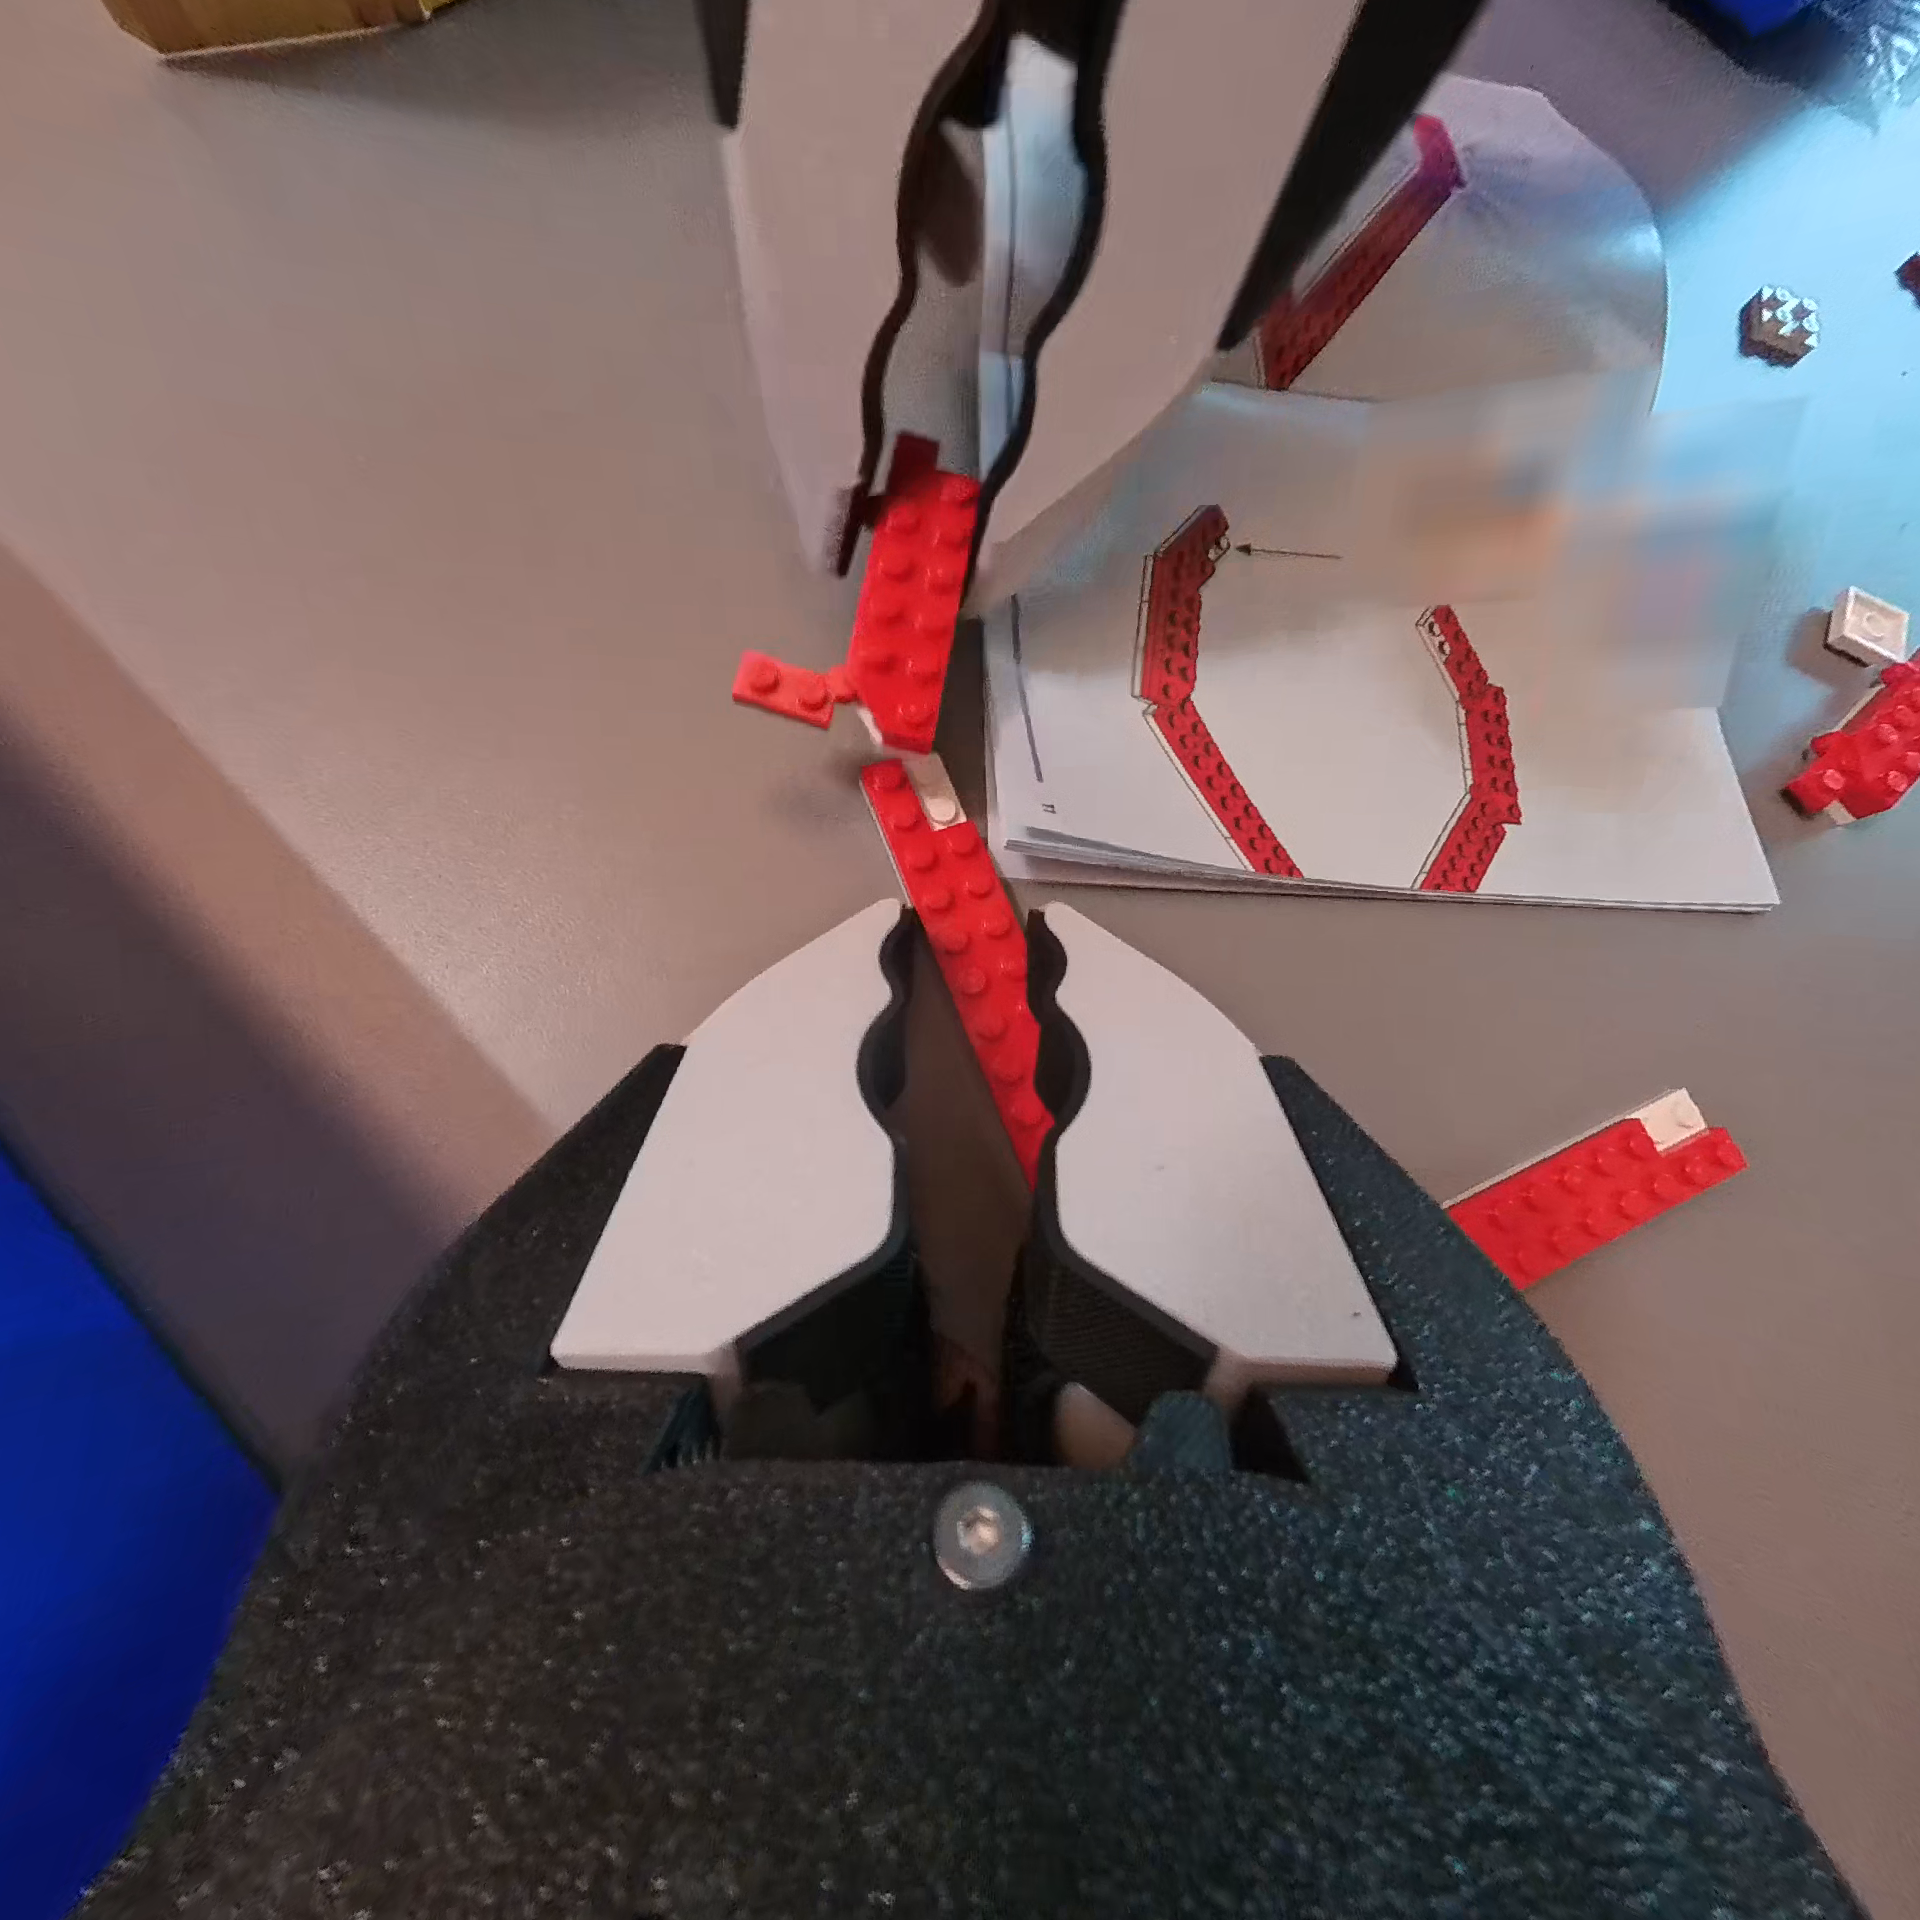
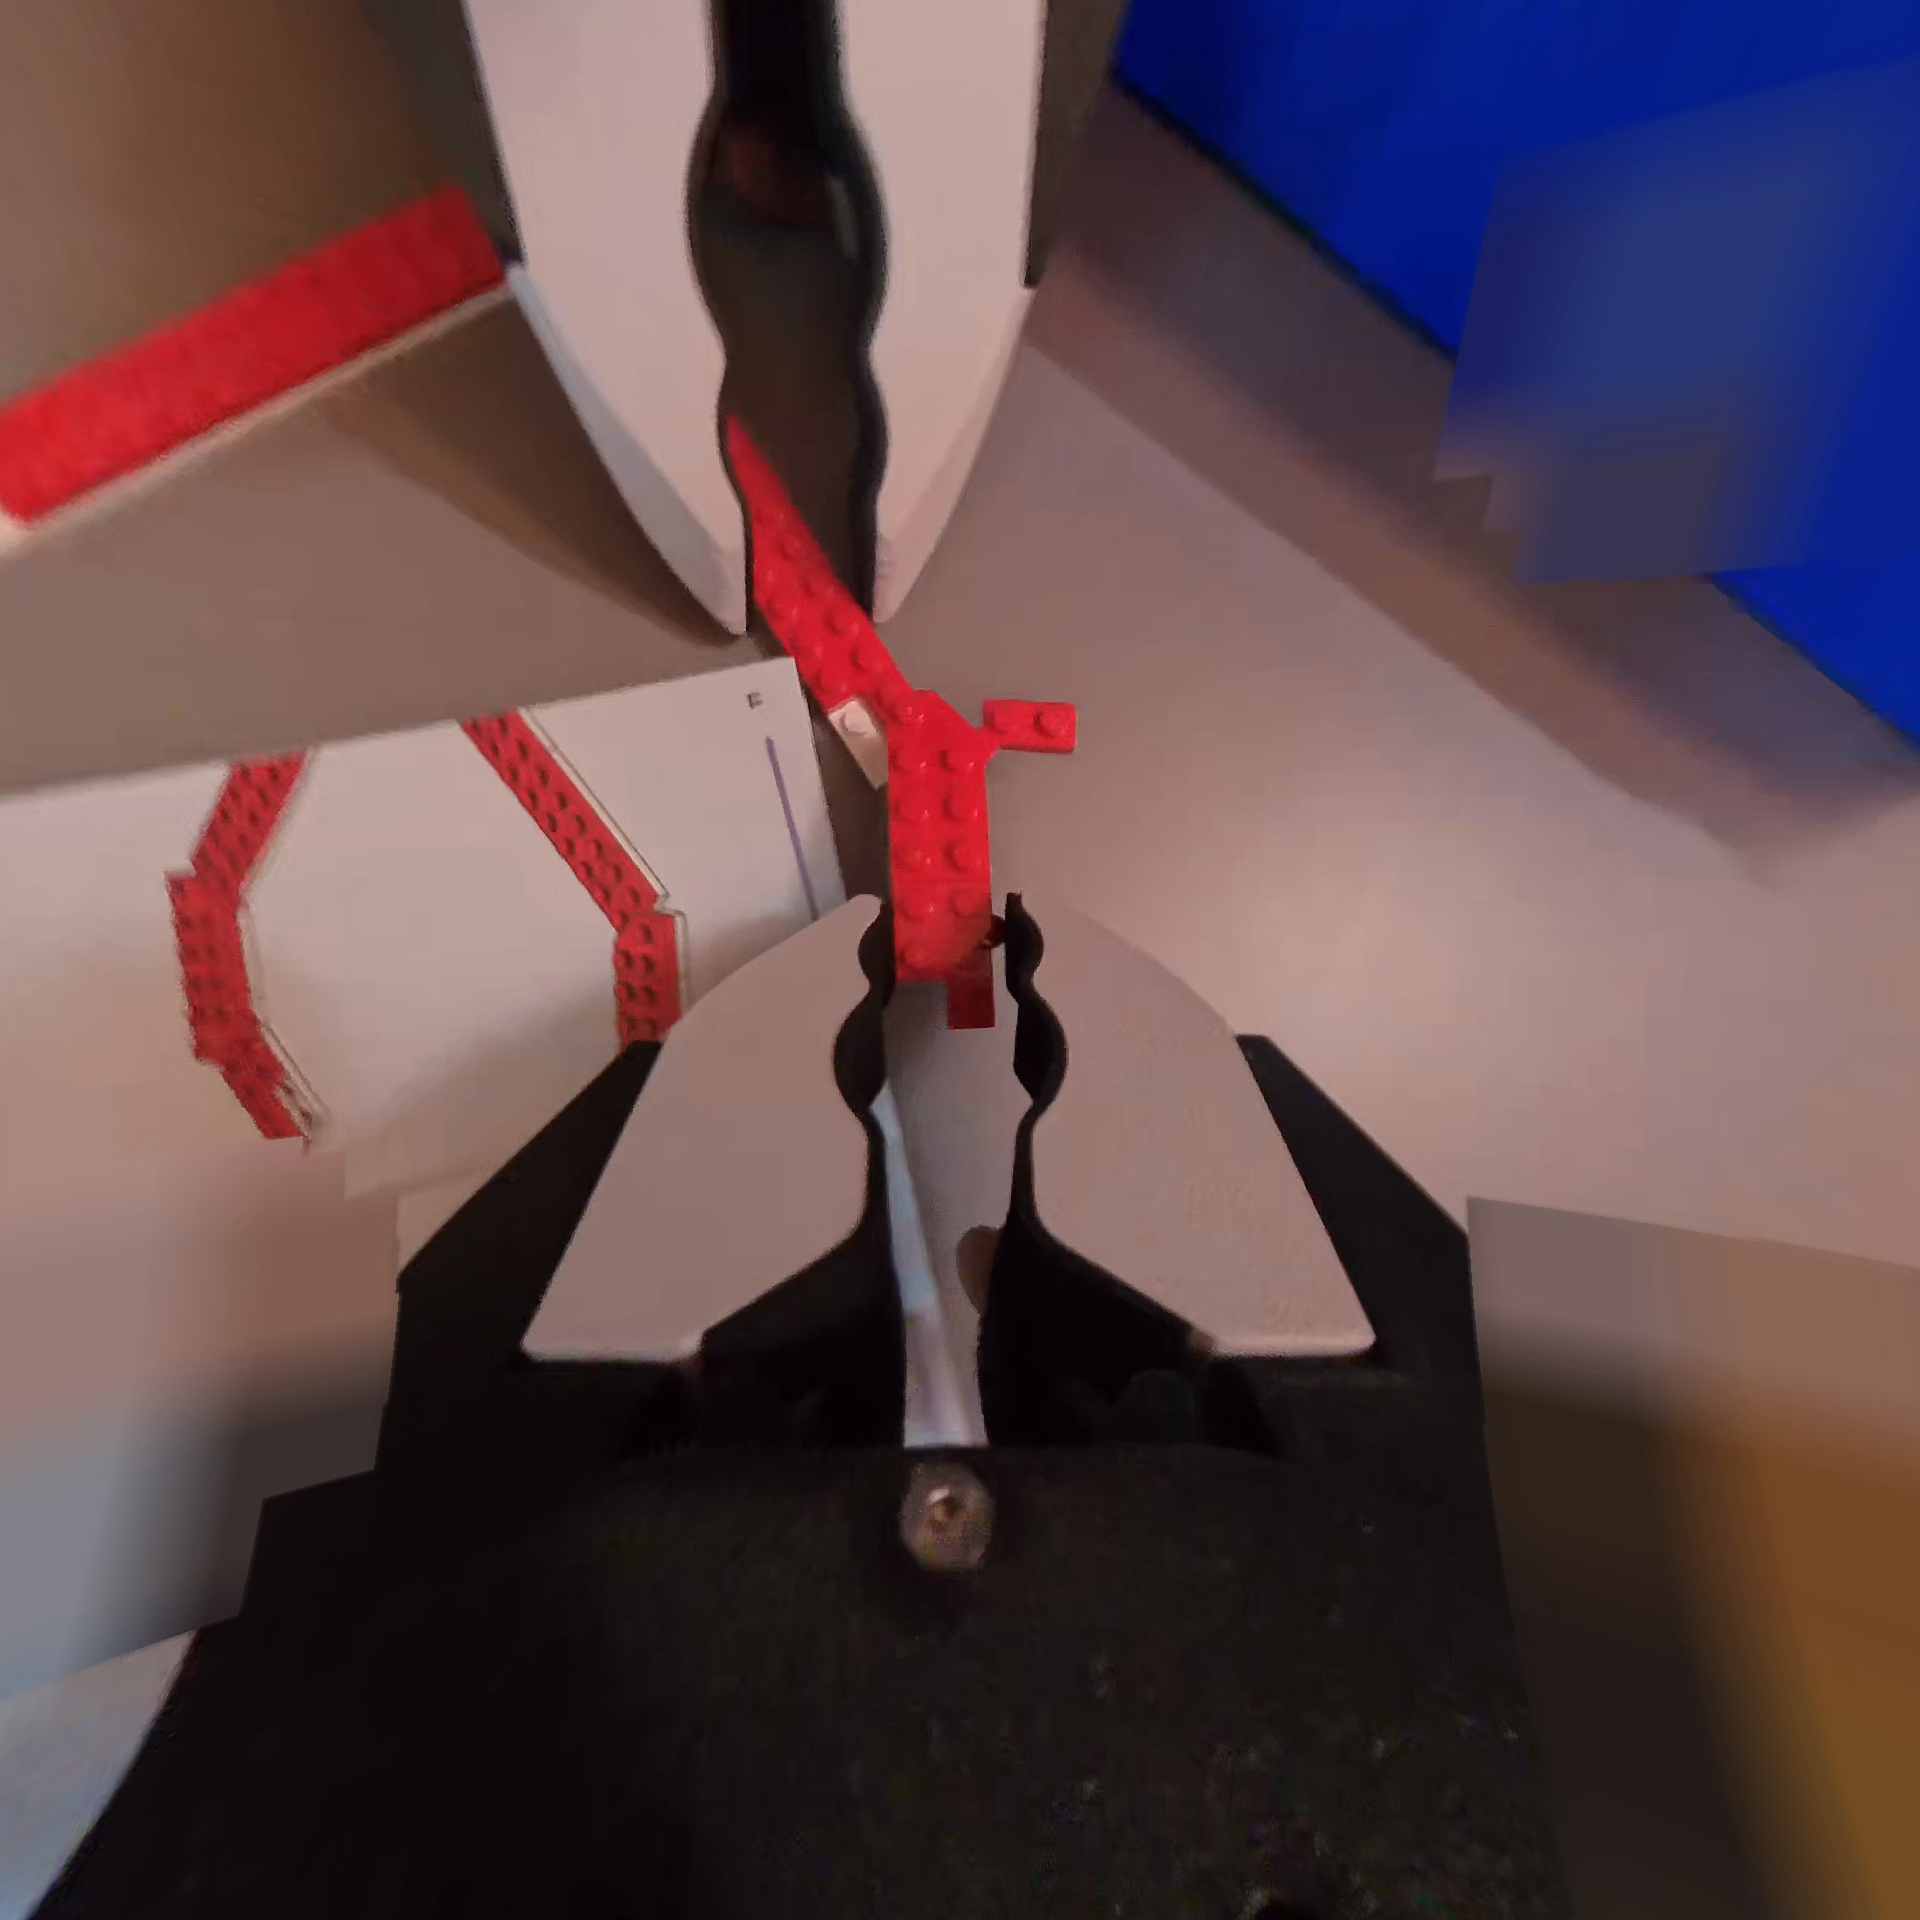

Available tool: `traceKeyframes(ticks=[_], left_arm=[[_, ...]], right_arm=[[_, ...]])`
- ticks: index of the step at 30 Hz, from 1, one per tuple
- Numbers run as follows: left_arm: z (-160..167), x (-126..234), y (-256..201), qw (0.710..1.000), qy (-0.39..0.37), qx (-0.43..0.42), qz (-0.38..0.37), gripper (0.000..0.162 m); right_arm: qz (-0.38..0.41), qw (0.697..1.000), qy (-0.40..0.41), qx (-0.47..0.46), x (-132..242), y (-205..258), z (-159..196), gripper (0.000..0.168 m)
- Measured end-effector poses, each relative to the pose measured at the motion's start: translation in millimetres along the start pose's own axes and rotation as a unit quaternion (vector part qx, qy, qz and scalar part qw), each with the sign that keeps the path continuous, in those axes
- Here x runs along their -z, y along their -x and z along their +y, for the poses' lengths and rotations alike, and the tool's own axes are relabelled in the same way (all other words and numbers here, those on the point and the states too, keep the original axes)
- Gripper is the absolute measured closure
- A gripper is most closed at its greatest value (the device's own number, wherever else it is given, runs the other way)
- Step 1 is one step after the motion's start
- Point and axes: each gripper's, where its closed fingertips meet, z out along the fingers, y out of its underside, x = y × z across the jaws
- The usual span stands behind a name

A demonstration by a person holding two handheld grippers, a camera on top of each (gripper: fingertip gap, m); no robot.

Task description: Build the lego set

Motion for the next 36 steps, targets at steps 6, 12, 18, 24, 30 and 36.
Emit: traceKeyframes(ticks=[6,12,18,24,30,36], left_arm=[[-12.3,6.1,12.4,0.997,-0.045,0.012,-0.053,0.143],[-64.5,41.7,-5.7,0.973,-0.221,0.072,0.002,0.141],[-111.3,69.6,-38.0,0.891,-0.386,0.190,0.144,0.143],[-113.5,74.3,-50.2,0.883,-0.390,0.185,0.182,0.151],[-81.3,76.1,-75.5,0.917,-0.190,0.152,0.317,0.151],[-59.3,62.1,-94.8,0.938,-0.058,0.080,0.332,0.151]], right_arm=[[0.118,0.963,-0.005,-0.241,14.8,12.4,-7.5,0.148],[0.342,0.905,-0.159,-0.197,62.2,4.8,-47.1,0.148],[0.483,0.839,-0.197,-0.153,86.1,15.2,-80.2,0.148],[0.473,0.847,-0.198,-0.143,80.7,31.8,-83.1,0.145],[0.293,0.941,-0.163,0.043,88.7,80.0,-90.0,0.116],[0.142,0.983,-0.082,0.085,90.1,79.5,-96.8,0.133]])
